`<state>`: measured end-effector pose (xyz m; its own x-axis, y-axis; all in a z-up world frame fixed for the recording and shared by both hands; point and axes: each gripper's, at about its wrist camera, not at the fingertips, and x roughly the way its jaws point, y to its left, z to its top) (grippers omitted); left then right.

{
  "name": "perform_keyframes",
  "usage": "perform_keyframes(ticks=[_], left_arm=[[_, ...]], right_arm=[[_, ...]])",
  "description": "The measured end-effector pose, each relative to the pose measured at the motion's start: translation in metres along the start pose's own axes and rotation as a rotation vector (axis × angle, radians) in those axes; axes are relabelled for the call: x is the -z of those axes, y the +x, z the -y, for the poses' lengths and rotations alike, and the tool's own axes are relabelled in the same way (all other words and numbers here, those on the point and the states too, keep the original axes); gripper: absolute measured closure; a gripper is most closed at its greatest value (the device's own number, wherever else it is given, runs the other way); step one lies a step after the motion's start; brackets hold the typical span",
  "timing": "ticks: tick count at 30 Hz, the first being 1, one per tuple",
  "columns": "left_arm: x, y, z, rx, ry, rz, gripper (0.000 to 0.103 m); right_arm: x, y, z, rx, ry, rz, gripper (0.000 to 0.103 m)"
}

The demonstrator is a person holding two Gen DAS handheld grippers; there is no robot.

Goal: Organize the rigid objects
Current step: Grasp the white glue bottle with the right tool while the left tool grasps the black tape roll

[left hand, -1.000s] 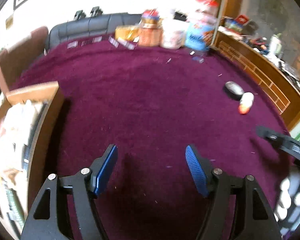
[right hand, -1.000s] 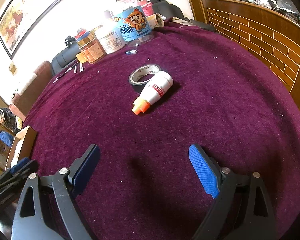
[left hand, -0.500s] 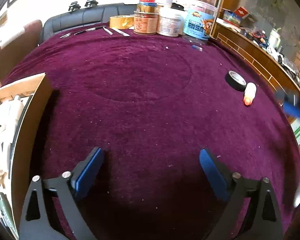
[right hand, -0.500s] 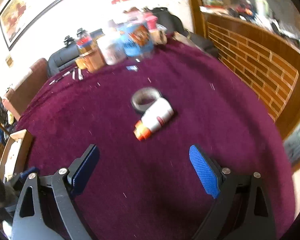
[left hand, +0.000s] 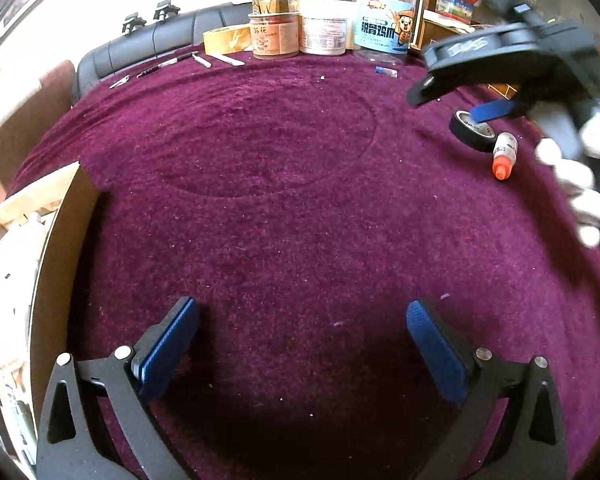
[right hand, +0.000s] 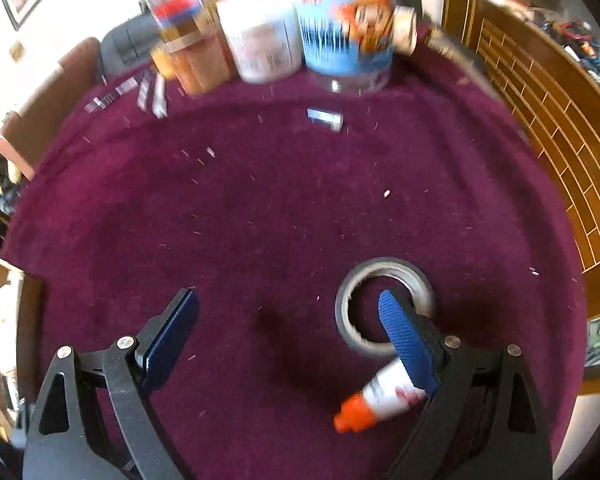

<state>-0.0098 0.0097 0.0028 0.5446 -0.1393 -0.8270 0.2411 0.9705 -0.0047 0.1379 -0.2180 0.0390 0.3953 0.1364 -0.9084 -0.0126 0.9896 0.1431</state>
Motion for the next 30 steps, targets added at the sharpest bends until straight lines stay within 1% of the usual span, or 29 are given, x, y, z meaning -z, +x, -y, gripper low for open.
perform_keyframes(ticks=[1, 3, 4, 7, 8, 9, 10, 12, 13, 14, 15, 16, 18, 19, 20, 22, 24, 25, 26, 27, 28, 29, 30], left_arm=[[0.000, 0.000, 0.000, 0.000, 0.000, 0.000, 0.002], [-0.001, 0.000, 0.000, 0.004, -0.001, 0.000, 0.002], [-0.001, 0.001, 0.000, 0.007, -0.003, 0.001, 0.002], [-0.001, 0.000, -0.002, 0.017, -0.008, 0.004, 0.002], [-0.001, 0.000, -0.003, 0.022, -0.010, 0.005, 0.002], [-0.001, 0.000, -0.004, 0.029, -0.014, 0.007, 0.002], [-0.002, -0.001, -0.006, 0.040, -0.021, 0.010, 0.002], [-0.002, -0.002, -0.010, 0.065, -0.039, 0.018, 0.002], [-0.002, -0.003, -0.012, 0.075, -0.047, 0.021, 0.002], [-0.002, -0.003, -0.013, 0.083, -0.054, 0.024, 0.002], [-0.002, -0.004, -0.014, 0.089, -0.060, 0.027, 0.002], [-0.002, -0.004, -0.014, 0.091, -0.062, 0.028, 0.002], [-0.002, -0.004, -0.013, 0.086, -0.060, 0.029, 0.002], [-0.002, -0.003, -0.012, 0.078, -0.055, 0.028, 0.002], [-0.002, -0.003, -0.010, 0.069, -0.049, 0.026, 0.002], [-0.001, -0.002, -0.008, 0.053, -0.038, 0.022, 0.002], [-0.001, -0.002, -0.007, 0.049, -0.031, 0.021, 0.002], [0.000, -0.002, -0.007, 0.047, -0.024, 0.016, 0.002], [0.000, -0.003, -0.007, 0.042, -0.021, 0.009, 0.005], [0.000, -0.004, -0.007, 0.032, -0.025, 0.004, 0.008], [0.000, -0.006, -0.007, 0.020, -0.038, -0.008, 0.011], [-0.001, -0.008, -0.008, 0.024, -0.048, -0.019, 0.013], [-0.003, -0.012, -0.009, 0.038, -0.060, -0.020, 0.013]], right_arm=[[-0.001, 0.008, 0.002, -0.030, 0.028, -0.022, 0.012], [0.003, 0.007, -0.002, -0.098, 0.059, -0.024, 0.012], [0.011, 0.005, -0.007, -0.229, 0.078, -0.063, 0.012], [0.038, 0.002, -0.031, -0.525, 0.093, -0.196, 0.012], [0.050, -0.005, -0.043, -0.582, 0.066, -0.223, 0.012], [0.063, -0.019, -0.055, -0.599, 0.023, -0.211, 0.012], [0.070, -0.033, -0.059, -0.591, -0.006, -0.170, 0.012], [0.082, -0.060, -0.054, -0.592, -0.011, -0.089, 0.012], [0.087, -0.074, -0.045, -0.586, 0.006, -0.043, 0.012], [0.092, -0.086, -0.033, -0.549, 0.024, 0.009, 0.012], [0.096, -0.095, -0.023, -0.493, 0.037, 0.054, 0.012], [0.103, -0.103, -0.007, -0.400, 0.055, 0.107, 0.012], [0.113, -0.108, 0.012, -0.249, 0.075, 0.158, 0.012], [0.116, -0.106, 0.023, -0.162, 0.088, 0.170, 0.012], [0.118, -0.101, 0.033, -0.106, 0.112, 0.178, 0.012], [0.118, -0.091, 0.048, -0.068, 0.152, 0.192, 0.014], [0.109, -0.083, 0.049, -0.044, 0.160, 0.207, 0.017], [0.102, -0.077, 0.047, -0.038, 0.163, 0.211, 0.023], [0.095, -0.068, 0.043, -0.025, 0.173, 0.202, 0.026], [0.089, -0.060, 0.043, -0.009, 0.186, 0.192, 0.028], [0.081, -0.052, 0.042, 0.004, 0.202, 0.186, 0.034], [0.076, -0.042, 0.041, 0.016, 0.209, 0.181, 0.044], [0.073, -0.035, 0.042, 0.033, 0.212, 0.177, 0.049]])
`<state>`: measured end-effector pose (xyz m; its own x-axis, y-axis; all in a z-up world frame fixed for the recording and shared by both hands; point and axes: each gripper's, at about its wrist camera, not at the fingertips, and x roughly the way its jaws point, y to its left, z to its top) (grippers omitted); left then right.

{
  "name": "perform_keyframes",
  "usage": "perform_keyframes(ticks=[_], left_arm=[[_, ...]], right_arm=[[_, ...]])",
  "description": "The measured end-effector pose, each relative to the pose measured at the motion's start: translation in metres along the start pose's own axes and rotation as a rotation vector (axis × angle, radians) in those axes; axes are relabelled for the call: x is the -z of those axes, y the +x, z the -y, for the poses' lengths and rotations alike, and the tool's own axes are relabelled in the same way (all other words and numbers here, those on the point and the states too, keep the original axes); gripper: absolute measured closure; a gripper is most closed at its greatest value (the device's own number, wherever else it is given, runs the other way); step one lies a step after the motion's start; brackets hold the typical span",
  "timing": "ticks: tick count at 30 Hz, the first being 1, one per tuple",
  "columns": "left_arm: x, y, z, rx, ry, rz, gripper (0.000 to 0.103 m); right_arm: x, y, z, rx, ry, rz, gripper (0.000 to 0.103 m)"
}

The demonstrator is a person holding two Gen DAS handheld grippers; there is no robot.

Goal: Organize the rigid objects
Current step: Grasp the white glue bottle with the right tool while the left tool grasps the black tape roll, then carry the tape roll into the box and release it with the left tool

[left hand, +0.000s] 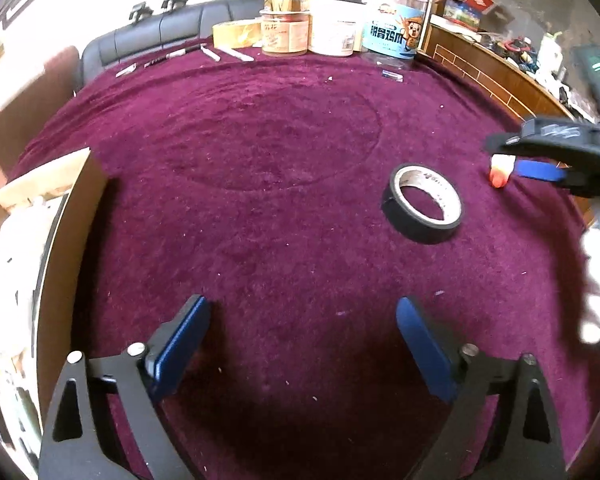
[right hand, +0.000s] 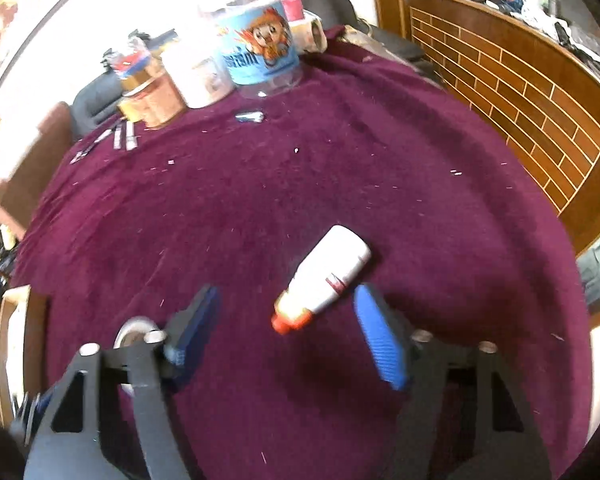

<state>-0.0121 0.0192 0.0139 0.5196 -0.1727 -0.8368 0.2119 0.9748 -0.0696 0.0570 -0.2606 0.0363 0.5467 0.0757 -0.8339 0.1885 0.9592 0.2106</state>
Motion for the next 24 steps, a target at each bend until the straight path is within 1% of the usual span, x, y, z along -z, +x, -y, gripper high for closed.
perform_keyframes(ticks=[2, 3, 4, 6, 8, 10, 12, 13, 14, 15, 16, 17, 18, 20, 22, 24], left_arm=[[-0.006, -0.007, 0.002, 0.007, -0.007, 0.020, 0.013], [-0.009, -0.009, 0.004, 0.000, -0.002, 0.030, 0.013], [-0.015, -0.009, 0.010, -0.010, 0.014, 0.037, 0.013], [-0.026, -0.003, 0.017, -0.016, 0.026, 0.035, 0.013], [-0.039, 0.008, 0.027, -0.009, 0.026, 0.031, 0.014], [-0.053, 0.021, 0.036, 0.015, 0.027, 0.027, 0.014], [-0.061, 0.032, 0.045, 0.011, 0.041, 0.018, 0.014], [-0.064, 0.040, 0.049, 0.008, 0.053, 0.009, 0.024], [-0.065, 0.049, 0.053, 0.021, 0.068, -0.017, 0.038], [-0.065, 0.052, 0.058, -0.016, 0.097, 0.001, 0.049], [-0.063, 0.049, 0.066, -0.007, 0.139, 0.022, 0.071], [-0.063, 0.046, 0.069, 0.013, 0.150, 0.021, 0.087], [-0.062, 0.044, 0.072, 0.007, 0.156, 0.016, 0.094], [-0.059, 0.038, 0.074, 0.039, 0.151, 0.006, 0.096], [-0.054, 0.033, 0.073, 0.035, 0.148, 0.015, 0.096], [-0.049, 0.025, 0.068, 0.057, 0.124, 0.018, 0.096]], right_arm=[[0.001, 0.008, 0.007, -0.003, 0.017, -0.016, 0.079], [0.006, 0.002, 0.012, -0.012, 0.021, 0.013, 0.082], [0.009, 0.001, 0.015, -0.017, 0.018, 0.026, 0.082], [0.016, -0.003, 0.025, -0.075, 0.026, 0.062, 0.082], [0.018, -0.003, 0.029, -0.104, 0.030, 0.081, 0.082], [0.019, -0.003, 0.027, -0.097, 0.014, 0.089, 0.082], [0.021, -0.003, 0.024, -0.078, -0.007, 0.096, 0.082], [0.020, -0.003, 0.022, -0.069, -0.014, 0.098, 0.082], [0.019, -0.003, 0.022, -0.070, -0.012, 0.098, 0.082], [0.019, -0.002, 0.022, -0.075, -0.008, 0.097, 0.082], [0.018, -0.002, 0.023, -0.082, -0.002, 0.096, 0.082], [0.018, -0.002, 0.023, -0.086, 0.001, 0.096, 0.082], [0.018, -0.002, 0.024, -0.086, 0.001, 0.096, 0.082], [0.018, -0.002, 0.023, -0.082, -0.003, 0.099, 0.082], [0.019, -0.002, 0.023, -0.087, -0.002, 0.102, 0.082], [0.019, -0.002, 0.025, -0.098, 0.004, 0.104, 0.082]])
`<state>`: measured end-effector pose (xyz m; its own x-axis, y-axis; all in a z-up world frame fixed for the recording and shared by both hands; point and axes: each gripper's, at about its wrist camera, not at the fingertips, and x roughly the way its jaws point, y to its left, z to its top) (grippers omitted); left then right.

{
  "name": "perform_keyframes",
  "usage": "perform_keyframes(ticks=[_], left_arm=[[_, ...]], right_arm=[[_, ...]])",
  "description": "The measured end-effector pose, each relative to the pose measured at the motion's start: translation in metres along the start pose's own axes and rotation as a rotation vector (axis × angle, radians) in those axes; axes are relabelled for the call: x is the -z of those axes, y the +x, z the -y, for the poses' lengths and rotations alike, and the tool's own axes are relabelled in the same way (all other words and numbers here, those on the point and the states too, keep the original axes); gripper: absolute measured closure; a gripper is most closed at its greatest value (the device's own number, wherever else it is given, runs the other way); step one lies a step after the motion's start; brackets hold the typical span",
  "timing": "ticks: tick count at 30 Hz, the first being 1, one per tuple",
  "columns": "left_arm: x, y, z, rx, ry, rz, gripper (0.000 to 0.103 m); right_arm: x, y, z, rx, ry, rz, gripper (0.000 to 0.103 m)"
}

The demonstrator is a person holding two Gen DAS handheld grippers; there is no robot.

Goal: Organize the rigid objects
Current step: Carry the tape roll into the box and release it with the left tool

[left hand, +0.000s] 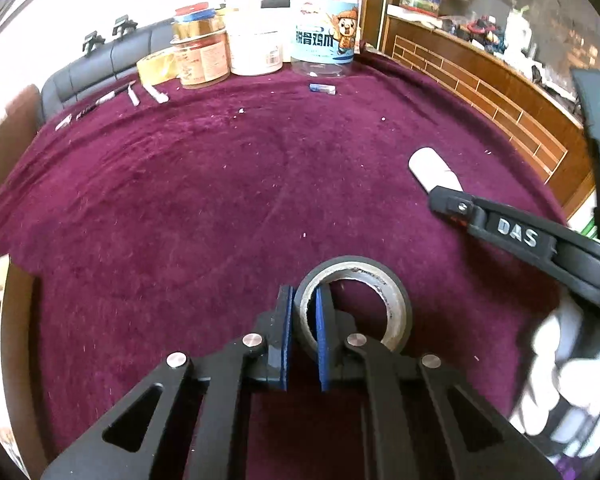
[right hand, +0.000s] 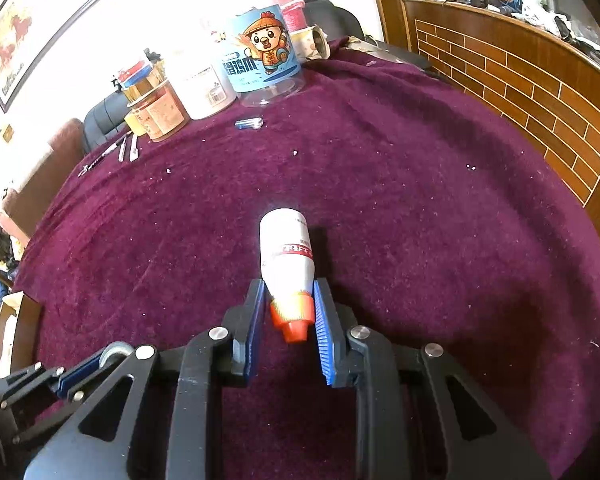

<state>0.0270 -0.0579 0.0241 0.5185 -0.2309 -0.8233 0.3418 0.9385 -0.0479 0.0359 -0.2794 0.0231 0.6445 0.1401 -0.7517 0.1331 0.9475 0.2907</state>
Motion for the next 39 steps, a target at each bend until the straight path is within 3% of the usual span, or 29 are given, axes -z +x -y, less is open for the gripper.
perform_keyframes(ticks=[4, 8, 12, 15, 16, 17, 20, 22, 26, 31, 33, 36, 39], left_arm=[[0.017, -0.039, -0.020, 0.052, -0.076, 0.052, 0.095], [0.042, -0.099, -0.061, 0.050, -0.160, 0.134, 0.095], [0.076, -0.147, -0.121, -0.009, -0.282, 0.180, 0.095], [0.107, -0.172, -0.169, -0.090, -0.380, 0.182, 0.095], [0.121, -0.177, -0.189, -0.124, -0.422, 0.176, 0.095], [0.128, -0.177, -0.202, -0.144, -0.448, 0.167, 0.095], [0.157, -0.172, -0.241, -0.182, -0.550, 0.126, 0.095], [0.172, -0.161, -0.257, -0.184, -0.602, 0.098, 0.095], [0.191, -0.148, -0.265, -0.214, -0.625, 0.067, 0.095], [0.193, -0.139, -0.261, -0.325, -0.531, 0.027, 0.094], [0.193, -0.137, -0.261, -0.322, -0.513, 0.038, 0.091], [0.196, -0.146, -0.264, -0.292, -0.531, 0.077, 0.076], [0.196, -0.163, -0.264, -0.270, -0.540, 0.136, 0.071]], right_arm=[[0.000, -0.004, -0.001, -0.024, 0.001, 0.025, 0.083], [0.003, -0.014, -0.012, -0.067, -0.041, 0.073, 0.083], [0.010, -0.013, -0.033, -0.078, -0.113, 0.084, 0.083], [0.013, -0.020, -0.052, -0.060, -0.172, 0.106, 0.084], [0.016, -0.025, -0.061, -0.094, -0.175, 0.094, 0.085], [0.018, -0.030, -0.069, -0.130, -0.173, 0.081, 0.097], [0.033, -0.051, -0.107, -0.235, -0.220, 0.048, 0.098], [0.049, -0.065, -0.145, -0.259, -0.321, 0.048, 0.098], [0.060, -0.070, -0.186, -0.202, -0.428, 0.073, 0.098], [0.038, -0.045, -0.147, -0.079, -0.326, 0.018, 0.096], [0.031, -0.040, -0.131, -0.055, -0.322, -0.007, 0.091], [0.029, -0.035, -0.121, -0.062, -0.350, -0.040, 0.081], [0.029, -0.026, -0.128, -0.088, -0.420, -0.059, 0.059]])
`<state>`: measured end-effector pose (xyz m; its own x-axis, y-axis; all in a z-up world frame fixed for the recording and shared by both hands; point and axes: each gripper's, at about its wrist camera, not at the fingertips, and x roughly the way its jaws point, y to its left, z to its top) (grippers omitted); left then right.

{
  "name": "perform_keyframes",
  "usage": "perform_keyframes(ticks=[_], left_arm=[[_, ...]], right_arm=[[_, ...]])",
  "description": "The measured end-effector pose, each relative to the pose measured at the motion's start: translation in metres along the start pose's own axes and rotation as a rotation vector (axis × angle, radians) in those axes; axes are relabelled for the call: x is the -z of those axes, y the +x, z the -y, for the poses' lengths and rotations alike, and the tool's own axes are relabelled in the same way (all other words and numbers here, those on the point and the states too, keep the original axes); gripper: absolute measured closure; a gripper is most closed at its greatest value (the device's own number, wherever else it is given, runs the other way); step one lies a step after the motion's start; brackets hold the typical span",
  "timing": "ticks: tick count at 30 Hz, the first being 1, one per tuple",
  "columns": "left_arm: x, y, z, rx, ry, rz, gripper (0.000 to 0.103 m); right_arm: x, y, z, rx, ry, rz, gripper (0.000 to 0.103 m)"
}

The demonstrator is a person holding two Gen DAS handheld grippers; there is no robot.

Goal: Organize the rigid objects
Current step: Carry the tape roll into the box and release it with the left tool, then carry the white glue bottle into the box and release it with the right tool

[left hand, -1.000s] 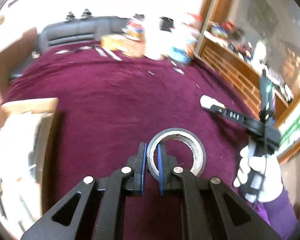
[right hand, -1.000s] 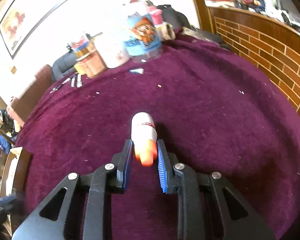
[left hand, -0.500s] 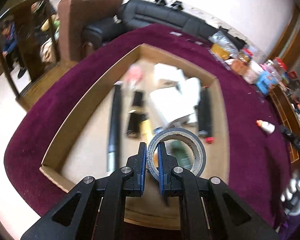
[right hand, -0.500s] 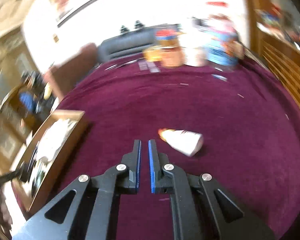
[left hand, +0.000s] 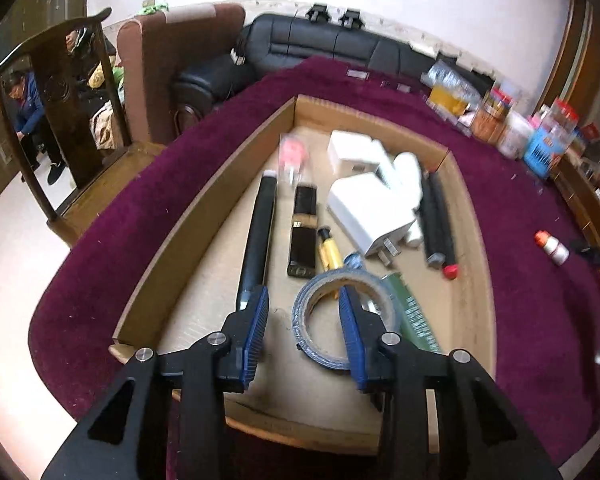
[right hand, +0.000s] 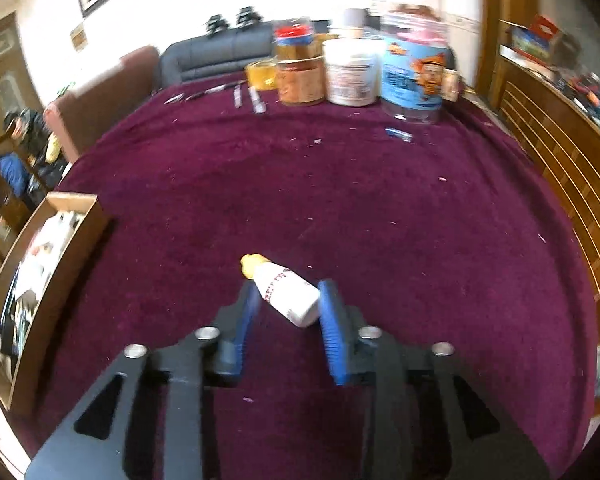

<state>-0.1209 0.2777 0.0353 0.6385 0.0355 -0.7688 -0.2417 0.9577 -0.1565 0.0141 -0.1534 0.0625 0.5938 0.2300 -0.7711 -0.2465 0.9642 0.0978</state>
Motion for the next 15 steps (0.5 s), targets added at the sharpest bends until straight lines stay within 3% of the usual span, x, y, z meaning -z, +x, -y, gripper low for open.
perform_keyframes(ticks=[1, 6, 7, 8, 12, 15], left_arm=[[-0.001, -0.008, 0.000, 0.011, -0.003, 0.018, 0.071], [-0.004, -0.030, -0.004, 0.035, -0.017, 0.064, 0.061], [-0.004, -0.032, -0.005, 0.034, -0.016, 0.070, 0.061], [-0.004, -0.033, -0.005, 0.033, -0.013, 0.076, 0.061], [-0.006, -0.032, -0.007, 0.016, -0.032, 0.091, 0.061], [-0.006, -0.034, -0.008, 0.000, -0.051, 0.118, 0.061]], right_arm=[[-0.002, 0.004, -0.004, 0.004, -0.035, -0.004, 0.053], [-0.009, 0.039, -0.017, 0.023, -0.155, -0.079, 0.052], [-0.007, 0.042, -0.018, 0.026, -0.166, -0.093, 0.061], [-0.004, 0.047, -0.021, 0.032, -0.182, -0.120, 0.077], [0.007, 0.040, -0.025, 0.045, -0.180, -0.128, 0.079], [0.011, 0.027, -0.024, -0.003, -0.114, -0.117, 0.079]])
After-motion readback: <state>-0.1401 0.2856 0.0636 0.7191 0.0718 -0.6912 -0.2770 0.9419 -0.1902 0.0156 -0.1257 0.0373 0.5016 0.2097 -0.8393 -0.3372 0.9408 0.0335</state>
